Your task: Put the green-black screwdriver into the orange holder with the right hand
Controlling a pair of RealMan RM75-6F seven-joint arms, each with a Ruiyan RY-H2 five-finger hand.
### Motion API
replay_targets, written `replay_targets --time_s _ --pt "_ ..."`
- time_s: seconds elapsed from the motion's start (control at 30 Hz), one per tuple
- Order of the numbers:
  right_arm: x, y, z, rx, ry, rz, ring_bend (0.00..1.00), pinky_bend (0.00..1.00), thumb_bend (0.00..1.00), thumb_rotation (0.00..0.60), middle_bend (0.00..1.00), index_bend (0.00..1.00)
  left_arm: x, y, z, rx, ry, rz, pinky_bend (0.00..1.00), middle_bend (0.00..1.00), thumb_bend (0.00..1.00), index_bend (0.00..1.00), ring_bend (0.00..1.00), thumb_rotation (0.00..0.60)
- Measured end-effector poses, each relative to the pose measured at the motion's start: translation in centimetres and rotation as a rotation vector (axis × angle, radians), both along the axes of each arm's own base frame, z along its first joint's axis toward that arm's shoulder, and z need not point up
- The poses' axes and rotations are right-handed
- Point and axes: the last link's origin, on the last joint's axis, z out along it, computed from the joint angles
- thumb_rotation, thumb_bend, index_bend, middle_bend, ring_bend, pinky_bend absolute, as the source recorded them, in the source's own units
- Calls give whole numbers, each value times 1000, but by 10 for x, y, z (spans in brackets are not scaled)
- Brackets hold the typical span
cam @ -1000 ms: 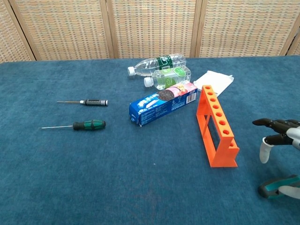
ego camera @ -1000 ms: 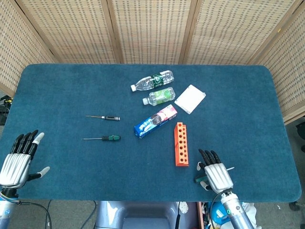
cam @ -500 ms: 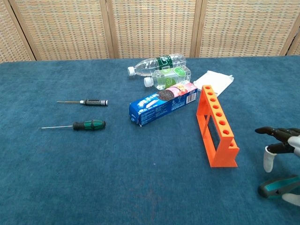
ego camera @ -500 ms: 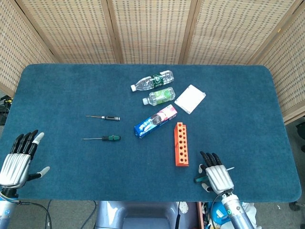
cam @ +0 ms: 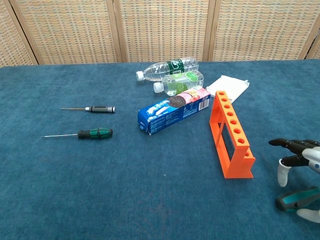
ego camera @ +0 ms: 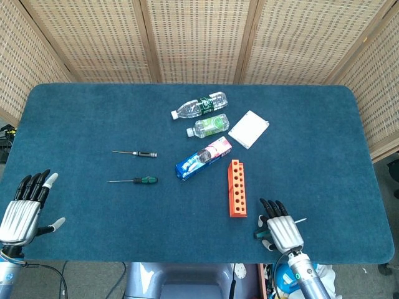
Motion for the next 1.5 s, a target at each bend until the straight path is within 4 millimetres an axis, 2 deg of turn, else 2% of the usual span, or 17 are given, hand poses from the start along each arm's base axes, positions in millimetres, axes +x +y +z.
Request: replay_targets --time_s 0.63,0.97,1.5 --pt "-3 -3 -7 23 11 -15 0 0 194 600 0 458 0 1 1 7 -4 -4 0 0 0 0 0 600" --pt "-1 -5 -8 16 5 -10 0 0 196 600 0 609 0 1 1 6 -3 -4 0 0 0 0 0 600" --pt "7 -11 4 -20 -45 -3 0 0 196 600 0 644 0 1 3 16 -9 -4 0 0 0 0 0 600"
